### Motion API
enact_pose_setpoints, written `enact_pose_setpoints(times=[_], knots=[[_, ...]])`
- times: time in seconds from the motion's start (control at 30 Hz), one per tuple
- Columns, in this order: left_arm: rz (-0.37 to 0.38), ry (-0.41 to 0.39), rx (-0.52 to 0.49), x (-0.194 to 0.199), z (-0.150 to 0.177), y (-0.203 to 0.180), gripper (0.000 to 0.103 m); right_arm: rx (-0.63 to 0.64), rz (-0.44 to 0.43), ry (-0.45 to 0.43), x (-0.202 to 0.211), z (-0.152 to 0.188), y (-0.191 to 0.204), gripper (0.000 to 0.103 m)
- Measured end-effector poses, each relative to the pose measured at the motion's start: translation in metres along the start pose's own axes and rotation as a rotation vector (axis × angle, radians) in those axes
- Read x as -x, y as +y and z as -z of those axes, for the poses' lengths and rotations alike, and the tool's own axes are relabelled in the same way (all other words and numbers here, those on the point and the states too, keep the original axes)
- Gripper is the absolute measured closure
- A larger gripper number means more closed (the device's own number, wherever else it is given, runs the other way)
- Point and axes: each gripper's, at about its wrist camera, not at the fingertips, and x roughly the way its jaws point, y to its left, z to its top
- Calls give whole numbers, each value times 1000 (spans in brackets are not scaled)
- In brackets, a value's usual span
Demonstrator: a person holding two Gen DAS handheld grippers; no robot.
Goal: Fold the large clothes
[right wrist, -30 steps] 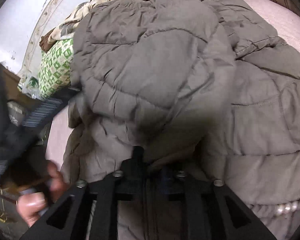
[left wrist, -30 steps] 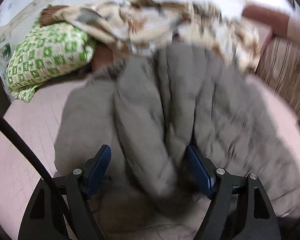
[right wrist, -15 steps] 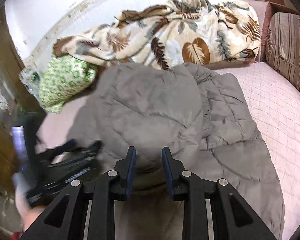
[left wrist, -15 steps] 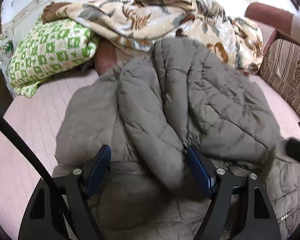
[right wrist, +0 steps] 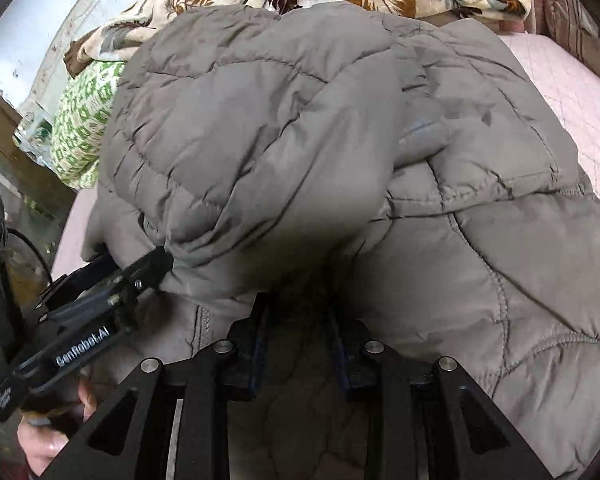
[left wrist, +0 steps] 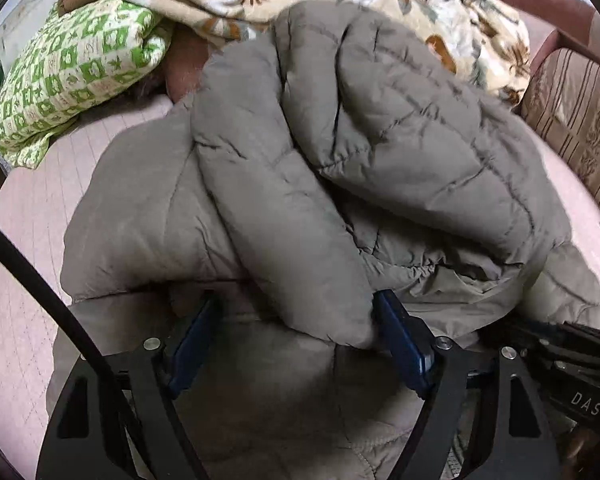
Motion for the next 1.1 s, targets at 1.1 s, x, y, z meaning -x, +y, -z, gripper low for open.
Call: enact_pose_setpoints(times=[1.1], knots=[[65, -36, 26, -3, 3, -2, 24, 249, 143, 73, -108, -180, 103, 65]])
